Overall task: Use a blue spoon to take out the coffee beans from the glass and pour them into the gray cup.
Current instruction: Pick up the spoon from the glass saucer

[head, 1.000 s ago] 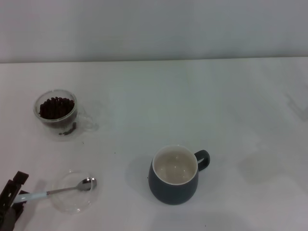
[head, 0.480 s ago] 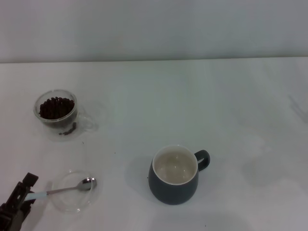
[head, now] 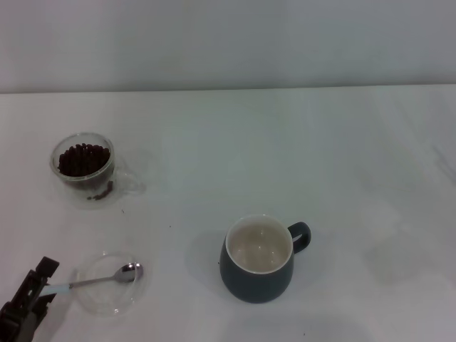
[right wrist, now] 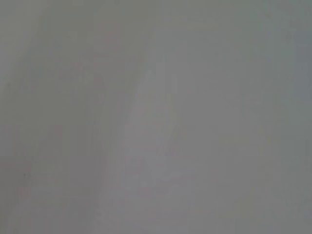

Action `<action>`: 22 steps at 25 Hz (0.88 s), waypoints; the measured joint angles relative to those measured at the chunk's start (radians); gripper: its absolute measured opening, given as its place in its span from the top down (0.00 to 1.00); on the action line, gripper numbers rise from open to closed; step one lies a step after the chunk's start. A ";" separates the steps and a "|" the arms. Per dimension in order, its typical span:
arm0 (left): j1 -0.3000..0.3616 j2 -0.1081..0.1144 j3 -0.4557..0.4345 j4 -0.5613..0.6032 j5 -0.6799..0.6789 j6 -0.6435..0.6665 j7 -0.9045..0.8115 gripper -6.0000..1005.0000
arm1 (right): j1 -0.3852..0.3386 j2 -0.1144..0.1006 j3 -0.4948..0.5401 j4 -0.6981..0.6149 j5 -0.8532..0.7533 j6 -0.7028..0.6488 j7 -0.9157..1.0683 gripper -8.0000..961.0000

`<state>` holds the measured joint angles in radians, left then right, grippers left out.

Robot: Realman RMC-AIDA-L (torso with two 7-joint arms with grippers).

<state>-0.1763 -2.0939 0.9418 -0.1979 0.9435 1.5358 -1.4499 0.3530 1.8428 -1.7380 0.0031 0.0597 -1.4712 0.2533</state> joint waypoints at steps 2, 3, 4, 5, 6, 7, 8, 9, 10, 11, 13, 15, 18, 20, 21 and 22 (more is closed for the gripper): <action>-0.002 0.000 -0.001 0.000 0.000 0.000 -0.001 0.17 | -0.003 0.000 0.000 -0.001 0.000 0.000 0.000 0.27; -0.002 0.000 -0.002 0.000 0.000 0.001 -0.002 0.17 | -0.005 0.000 0.001 -0.002 0.000 -0.001 0.000 0.27; -0.002 0.000 -0.003 0.000 0.000 0.001 -0.003 0.17 | -0.007 0.000 0.002 -0.002 0.000 -0.001 0.000 0.27; -0.002 0.000 -0.005 0.000 0.000 0.001 -0.004 0.17 | -0.009 0.000 0.002 -0.002 0.000 -0.002 0.000 0.27; -0.002 0.000 -0.005 0.000 0.000 0.001 -0.005 0.18 | -0.010 0.000 0.003 -0.002 0.001 -0.002 -0.001 0.27; -0.003 0.000 -0.005 0.000 0.000 0.001 -0.006 0.18 | -0.010 0.000 0.003 -0.002 0.001 -0.002 -0.001 0.26; -0.004 0.000 -0.006 0.000 0.000 0.001 -0.007 0.18 | -0.010 0.000 0.003 -0.002 0.002 -0.002 -0.001 0.26; -0.004 0.000 -0.006 0.000 0.000 0.001 -0.008 0.18 | -0.010 0.000 0.003 -0.002 0.004 -0.002 -0.002 0.26; -0.005 0.000 -0.006 0.000 0.000 0.001 -0.009 0.19 | -0.010 -0.001 0.003 -0.002 0.007 -0.001 -0.002 0.26; -0.005 0.000 -0.006 0.000 0.000 0.001 -0.010 0.19 | -0.010 -0.001 0.003 -0.002 0.010 0.000 -0.004 0.26; -0.005 0.000 -0.006 0.000 -0.001 0.001 -0.012 0.19 | -0.009 -0.001 0.003 -0.002 0.012 0.000 -0.007 0.26; -0.004 0.000 -0.006 0.000 -0.003 0.001 -0.015 0.20 | -0.009 -0.001 0.003 -0.002 0.012 0.000 -0.009 0.27; -0.005 0.000 -0.006 0.000 -0.003 0.001 -0.017 0.21 | -0.009 0.001 0.003 -0.002 0.012 0.000 -0.011 0.27; -0.005 0.000 -0.006 0.000 -0.003 0.000 -0.020 0.21 | -0.009 0.003 0.003 -0.002 0.012 0.001 -0.012 0.27; -0.005 0.001 -0.006 0.000 -0.003 -0.004 -0.025 0.21 | -0.010 0.004 0.003 -0.002 0.012 0.001 -0.012 0.27; -0.005 0.001 -0.006 0.000 -0.004 -0.007 -0.028 0.22 | -0.010 0.004 0.003 -0.002 0.013 0.000 -0.012 0.27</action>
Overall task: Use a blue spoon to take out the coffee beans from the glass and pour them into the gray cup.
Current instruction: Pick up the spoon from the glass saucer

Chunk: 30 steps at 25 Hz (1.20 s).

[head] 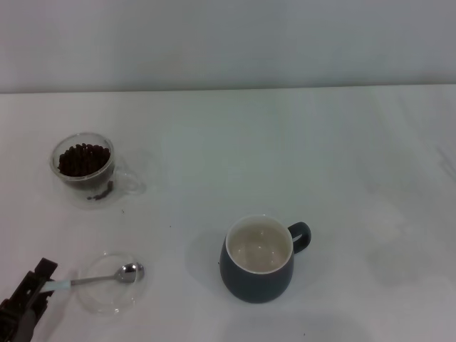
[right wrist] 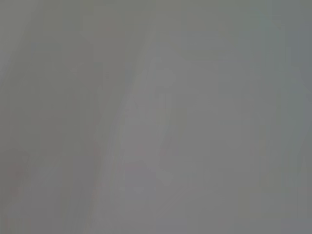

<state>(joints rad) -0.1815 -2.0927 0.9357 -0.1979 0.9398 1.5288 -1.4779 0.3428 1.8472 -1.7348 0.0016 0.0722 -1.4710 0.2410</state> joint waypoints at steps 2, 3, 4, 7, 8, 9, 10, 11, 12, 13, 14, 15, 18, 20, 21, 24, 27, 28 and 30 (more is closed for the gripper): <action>0.000 0.001 0.001 0.000 -0.001 -0.007 -0.006 0.45 | -0.002 0.002 0.000 0.000 0.000 -0.002 0.000 0.27; 0.000 0.002 0.001 0.001 -0.001 -0.009 -0.008 0.46 | -0.002 0.002 0.000 0.000 0.000 -0.003 0.000 0.27; 0.000 0.003 0.003 0.001 -0.001 -0.013 -0.011 0.47 | -0.003 0.003 0.000 0.000 0.000 -0.003 0.000 0.27; -0.001 0.004 0.004 0.002 -0.001 -0.019 -0.019 0.51 | -0.006 0.007 0.000 0.000 0.000 -0.007 -0.002 0.27; -0.001 0.004 0.004 0.002 -0.001 -0.020 -0.020 0.52 | -0.008 0.007 0.000 0.000 0.000 -0.008 -0.005 0.27; -0.001 0.004 0.004 0.001 -0.002 -0.020 -0.021 0.53 | -0.010 0.009 0.000 0.000 0.000 -0.010 -0.008 0.27; -0.001 0.004 0.004 0.001 -0.002 -0.020 -0.021 0.54 | -0.012 0.010 0.000 0.000 0.000 -0.012 -0.011 0.27; -0.001 0.005 0.005 0.002 -0.002 -0.021 -0.024 0.55 | -0.013 0.011 0.000 0.000 0.000 -0.014 -0.013 0.27; -0.001 0.005 0.005 0.002 -0.002 -0.021 -0.025 0.56 | -0.014 0.012 0.000 0.000 0.000 -0.015 -0.015 0.27; 0.000 0.005 0.005 0.002 -0.002 -0.021 -0.026 0.57 | -0.015 0.013 0.000 0.000 0.000 -0.016 -0.016 0.27; 0.001 0.005 0.006 0.002 -0.003 -0.021 -0.026 0.58 | -0.016 0.014 0.000 0.000 0.000 -0.016 -0.019 0.27; 0.002 0.005 0.006 0.002 -0.003 -0.021 -0.026 0.59 | -0.017 0.017 0.000 0.000 0.000 -0.016 -0.022 0.27; 0.003 0.005 0.006 0.003 -0.003 -0.021 -0.029 0.61 | -0.023 0.020 0.000 0.000 0.000 -0.022 -0.028 0.27; 0.003 0.005 0.006 0.001 -0.004 -0.021 -0.030 0.63 | -0.029 0.021 0.000 -0.001 0.000 -0.031 -0.029 0.27; 0.003 0.005 0.006 0.001 -0.004 -0.021 -0.030 0.64 | -0.031 0.021 0.000 -0.001 0.000 -0.034 -0.029 0.27; 0.002 0.005 0.006 0.002 -0.004 -0.028 -0.031 0.67 | -0.038 0.022 0.000 -0.002 0.002 -0.046 -0.029 0.27; 0.001 0.005 0.006 0.003 -0.004 -0.030 -0.031 0.75 | -0.043 0.025 0.000 -0.002 0.009 -0.052 -0.029 0.27; 0.001 0.005 0.005 0.004 -0.004 -0.031 -0.032 0.79 | -0.045 0.026 0.000 -0.002 0.010 -0.053 -0.029 0.27; 0.002 0.005 0.004 0.006 -0.004 -0.031 -0.032 0.86 | -0.048 0.026 0.000 -0.002 0.010 -0.054 -0.029 0.27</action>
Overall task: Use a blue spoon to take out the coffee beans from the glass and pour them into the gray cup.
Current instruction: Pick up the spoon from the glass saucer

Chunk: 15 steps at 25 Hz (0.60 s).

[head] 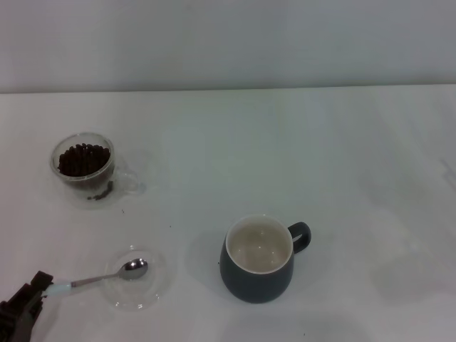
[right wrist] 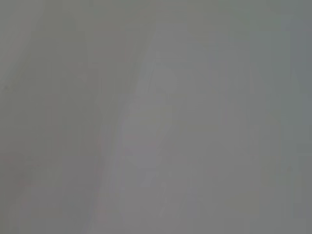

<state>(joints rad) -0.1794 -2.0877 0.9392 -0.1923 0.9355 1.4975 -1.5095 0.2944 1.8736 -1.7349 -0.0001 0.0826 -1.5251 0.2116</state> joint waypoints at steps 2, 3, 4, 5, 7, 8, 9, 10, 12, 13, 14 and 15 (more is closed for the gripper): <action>0.001 0.000 -0.002 0.002 0.000 0.000 0.000 0.86 | -0.002 0.001 0.000 0.000 0.000 -0.001 0.000 0.27; 0.001 0.000 -0.002 0.002 0.000 0.000 0.000 0.86 | -0.003 0.002 0.000 0.000 0.000 -0.001 0.000 0.27; 0.002 0.001 -0.003 0.003 0.000 0.000 0.000 0.86 | -0.003 0.003 0.000 0.000 0.000 -0.001 0.000 0.27; 0.003 0.001 -0.003 0.003 0.000 0.000 0.000 0.86 | -0.003 0.003 0.000 0.000 0.000 -0.001 0.000 0.27; 0.004 0.002 -0.003 0.006 0.000 0.003 0.006 0.86 | -0.003 0.004 0.000 0.000 0.000 -0.001 0.000 0.27; 0.005 0.002 -0.003 0.010 0.000 0.004 0.009 0.86 | -0.002 0.005 0.000 0.000 0.000 -0.001 0.000 0.27; 0.008 0.003 -0.004 0.021 0.000 0.008 0.015 0.86 | -0.002 0.005 0.000 0.000 0.000 -0.001 0.000 0.27; 0.012 0.003 -0.004 0.031 0.000 0.012 0.020 0.86 | -0.001 0.006 0.000 0.000 0.000 -0.001 0.000 0.27; 0.023 0.004 -0.003 0.063 -0.001 0.028 0.034 0.86 | 0.001 0.008 0.000 0.000 0.000 -0.001 0.000 0.27; 0.030 0.006 -0.004 0.084 -0.002 0.039 0.041 0.86 | 0.002 0.009 0.000 0.000 0.000 0.000 -0.002 0.27; 0.037 0.007 -0.004 0.110 -0.003 0.048 0.042 0.86 | 0.003 0.010 0.000 0.000 0.000 0.001 -0.005 0.27; 0.045 0.009 -0.003 0.137 -0.004 0.055 0.042 0.86 | 0.004 0.011 0.000 0.000 0.000 0.001 -0.009 0.27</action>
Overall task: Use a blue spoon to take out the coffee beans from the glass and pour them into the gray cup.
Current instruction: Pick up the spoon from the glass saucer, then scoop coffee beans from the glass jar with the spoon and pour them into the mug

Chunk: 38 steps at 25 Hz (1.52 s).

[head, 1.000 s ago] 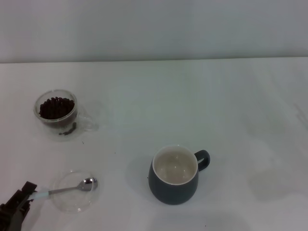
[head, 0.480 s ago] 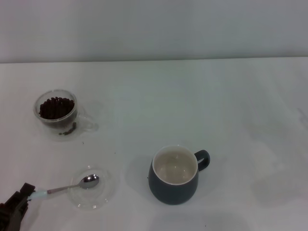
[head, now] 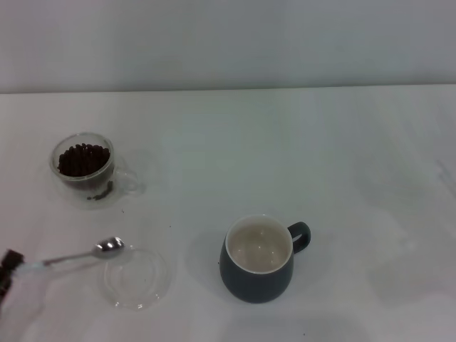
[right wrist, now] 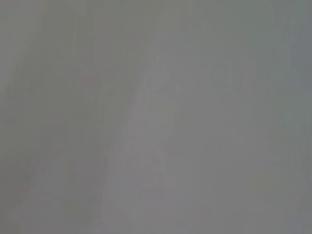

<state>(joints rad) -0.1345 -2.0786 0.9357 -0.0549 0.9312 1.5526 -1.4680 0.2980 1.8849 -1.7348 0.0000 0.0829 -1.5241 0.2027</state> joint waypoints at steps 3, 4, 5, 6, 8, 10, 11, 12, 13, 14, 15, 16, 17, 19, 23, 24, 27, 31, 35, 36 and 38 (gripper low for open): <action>0.020 0.008 0.000 0.089 -0.002 0.009 -0.017 0.86 | 0.001 0.007 0.000 0.000 0.000 -0.002 -0.007 0.27; 0.024 0.012 0.000 0.118 -0.002 0.010 -0.026 0.86 | 0.001 0.010 0.000 -0.002 0.000 -0.002 -0.009 0.27; 0.027 0.018 0.001 0.150 -0.002 0.010 -0.038 0.86 | 0.001 0.013 0.000 -0.005 0.000 -0.003 -0.011 0.27; 0.028 0.025 0.002 0.172 -0.002 0.010 -0.047 0.86 | 0.001 0.017 0.000 -0.008 0.000 -0.003 -0.012 0.27; 0.025 0.047 0.002 0.209 -0.002 0.010 -0.076 0.86 | 0.001 0.025 0.000 -0.013 -0.001 -0.003 -0.013 0.27; 0.020 0.070 0.001 0.238 -0.003 0.011 -0.103 0.86 | 0.002 0.033 0.000 -0.020 -0.001 -0.004 -0.014 0.27; 0.017 0.082 -0.001 0.254 -0.004 0.011 -0.115 0.86 | 0.002 0.037 0.000 -0.024 -0.001 -0.005 -0.014 0.27; 0.015 0.095 -0.001 0.274 -0.004 0.010 -0.123 0.86 | 0.001 0.041 0.000 -0.030 -0.001 -0.007 -0.014 0.27; 0.014 0.106 -0.003 0.290 -0.004 0.009 -0.129 0.86 | -0.001 0.045 0.000 -0.037 -0.001 -0.008 -0.015 0.27; 0.011 0.117 -0.005 0.307 -0.004 0.005 -0.136 0.86 | -0.003 0.049 0.000 -0.041 -0.001 -0.011 -0.015 0.27; 0.006 0.127 -0.011 0.314 -0.004 0.001 -0.145 0.86 | -0.004 0.052 0.000 -0.046 -0.001 -0.013 -0.016 0.27; -0.002 0.142 -0.022 0.320 -0.005 -0.001 -0.158 0.86 | -0.006 0.056 0.000 -0.050 -0.001 -0.017 -0.016 0.27; -0.011 0.154 -0.031 0.321 -0.005 -0.002 -0.171 0.86 | -0.007 0.059 0.000 -0.056 -0.001 -0.019 -0.017 0.27; -0.037 0.179 -0.048 0.322 -0.005 -0.003 -0.208 0.86 | -0.008 0.066 0.000 -0.061 -0.001 -0.024 -0.021 0.27; -0.088 0.228 -0.048 0.323 0.004 -0.008 -0.279 0.86 | -0.003 0.080 -0.002 -0.066 -0.006 -0.040 -0.032 0.27; -0.100 0.239 -0.046 0.323 0.006 -0.011 -0.294 0.86 | -0.002 0.084 -0.004 -0.066 -0.007 -0.043 -0.034 0.27; -0.134 0.267 -0.044 0.325 0.017 -0.022 -0.326 0.86 | 0.000 0.092 -0.007 -0.066 -0.008 -0.052 -0.037 0.27; -0.151 0.286 -0.044 0.364 0.037 -0.065 -0.359 0.86 | 0.000 0.099 -0.008 -0.066 -0.010 -0.071 -0.037 0.27; -0.164 0.304 -0.045 0.430 0.080 -0.107 -0.409 0.86 | 0.000 0.100 -0.009 -0.066 -0.021 -0.098 -0.037 0.27; -0.170 0.309 -0.045 0.440 0.097 -0.118 -0.421 0.86 | 0.000 0.101 -0.010 -0.066 -0.021 -0.102 -0.038 0.27; -0.186 0.317 -0.046 0.457 0.131 -0.140 -0.444 0.86 | 0.000 0.101 -0.015 -0.066 -0.021 -0.105 -0.039 0.27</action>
<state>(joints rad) -0.3203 -1.7612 0.8894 0.4022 1.0621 1.4131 -1.9118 0.2977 1.9861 -1.7493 -0.0661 0.0615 -1.6292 0.1641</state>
